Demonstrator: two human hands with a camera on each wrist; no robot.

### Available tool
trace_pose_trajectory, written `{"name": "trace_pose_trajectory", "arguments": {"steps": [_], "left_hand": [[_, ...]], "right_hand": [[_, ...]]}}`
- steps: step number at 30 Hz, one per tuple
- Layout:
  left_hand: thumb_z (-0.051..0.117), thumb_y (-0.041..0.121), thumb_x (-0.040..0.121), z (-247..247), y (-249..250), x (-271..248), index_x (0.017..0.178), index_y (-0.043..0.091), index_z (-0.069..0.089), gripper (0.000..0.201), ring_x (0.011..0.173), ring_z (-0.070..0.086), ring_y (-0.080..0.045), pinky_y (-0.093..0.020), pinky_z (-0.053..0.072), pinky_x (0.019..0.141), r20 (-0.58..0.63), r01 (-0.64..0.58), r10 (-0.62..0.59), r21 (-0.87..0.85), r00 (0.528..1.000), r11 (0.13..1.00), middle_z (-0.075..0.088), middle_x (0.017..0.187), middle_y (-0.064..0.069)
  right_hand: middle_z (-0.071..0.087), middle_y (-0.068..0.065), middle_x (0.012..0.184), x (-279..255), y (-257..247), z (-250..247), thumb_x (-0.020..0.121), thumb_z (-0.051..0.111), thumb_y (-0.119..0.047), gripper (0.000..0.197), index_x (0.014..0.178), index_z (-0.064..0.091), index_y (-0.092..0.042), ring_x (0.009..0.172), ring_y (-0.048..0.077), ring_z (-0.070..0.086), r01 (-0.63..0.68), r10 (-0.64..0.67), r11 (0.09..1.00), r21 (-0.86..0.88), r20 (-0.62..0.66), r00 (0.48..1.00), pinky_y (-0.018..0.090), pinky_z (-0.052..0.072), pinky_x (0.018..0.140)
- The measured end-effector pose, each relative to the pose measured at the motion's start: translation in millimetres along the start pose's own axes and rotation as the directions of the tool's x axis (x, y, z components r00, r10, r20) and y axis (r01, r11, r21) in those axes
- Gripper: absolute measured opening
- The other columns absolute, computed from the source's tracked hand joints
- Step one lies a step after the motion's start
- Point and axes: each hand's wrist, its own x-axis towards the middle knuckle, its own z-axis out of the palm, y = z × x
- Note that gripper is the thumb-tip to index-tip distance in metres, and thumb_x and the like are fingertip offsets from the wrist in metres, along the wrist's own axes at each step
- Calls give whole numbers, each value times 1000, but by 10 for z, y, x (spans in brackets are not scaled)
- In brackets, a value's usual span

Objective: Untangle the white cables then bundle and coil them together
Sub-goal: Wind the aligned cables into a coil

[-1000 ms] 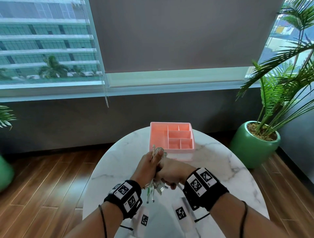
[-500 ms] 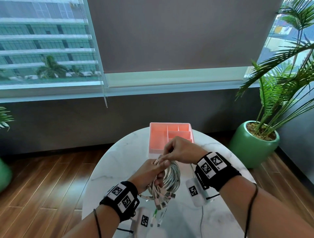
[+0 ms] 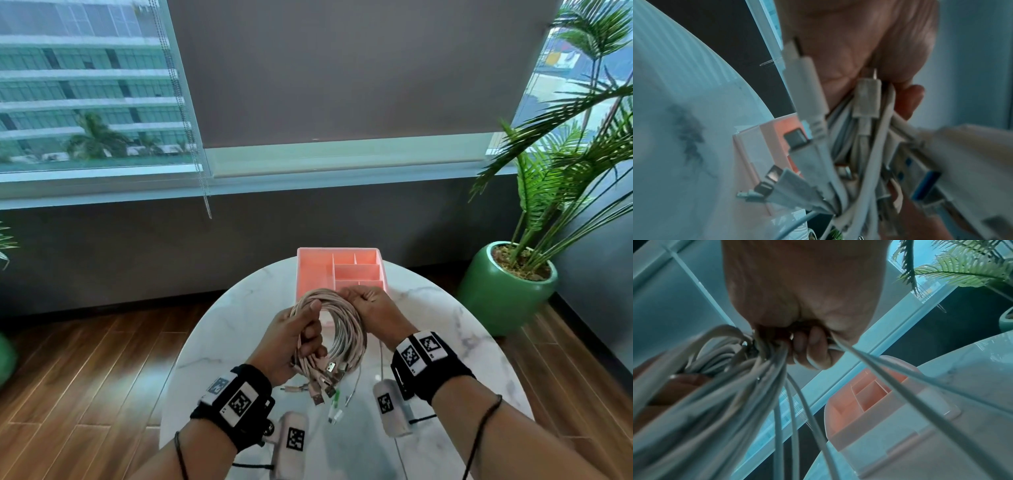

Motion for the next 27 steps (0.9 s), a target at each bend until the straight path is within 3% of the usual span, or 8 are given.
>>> {"name": "trace_pose_trajectory", "arguments": {"steps": [4, 8, 11, 16, 21, 27], "left_hand": [[67, 32, 88, 3, 124, 27, 68, 16, 50, 31, 36, 27, -11, -29, 46, 47, -123, -65, 67, 22, 990, 998, 27, 54, 1], [63, 29, 94, -17, 231, 65, 65, 16, 49, 35, 35, 26, -10, -28, 45, 47, -209, -154, 148, -15, 967, 988, 25, 52, 1], [60, 26, 98, 18, 256, 86, 64, 16, 50, 37, 35, 25, -11, -29, 44, 49, -248, -218, 207, -18, 946, 976, 25, 53, 1], [58, 24, 100, 84, 255, 115, 64, 16, 48, 38, 35, 26, -12, -29, 46, 49, -317, -295, 274, -18, 908, 955, 26, 53, 1], [60, 25, 100, 106, 253, 144, 63, 16, 42, 42, 38, 27, -13, -31, 47, 51, -437, -362, 335, 24, 835, 932, 29, 53, 1], [68, 32, 95, 98, 251, 189, 66, 17, 42, 41, 39, 33, -13, -31, 36, 54, -553, -445, 428, 113, 715, 889, 35, 50, 2]], "right_hand": [[52, -10, 47, -26, 13, -40, 104, 49, -17, 29, 88, 70, -6, 41, 0, 39, 15, -15, 999, -29, -4, 1000, 13, 32, 42], [36, -4, 54, -32, 182, -35, 104, 48, -21, 26, 97, 69, -8, 42, 7, 27, -45, 46, 999, 15, -19, 999, 19, 25, 39], [32, -2, 56, -55, 260, 69, 106, 44, -22, 28, 89, 64, -13, 43, 9, 22, -93, 97, 992, 80, -44, 994, 20, 20, 39], [38, -2, 61, -76, 462, 277, 106, 43, -25, 30, 79, 54, -20, 44, 3, 29, -49, 50, 999, 11, -96, 994, 15, 26, 42], [45, -12, 52, -193, 668, 520, 96, 41, -38, 31, 70, 59, -42, 40, 0, 37, -49, 44, 997, -53, -86, 995, 14, 29, 43], [48, -13, 62, -355, 659, 723, 106, 38, -31, 31, 99, 64, -14, 54, -2, 44, -26, 38, 936, -351, 29, 999, 24, 37, 63]]}}
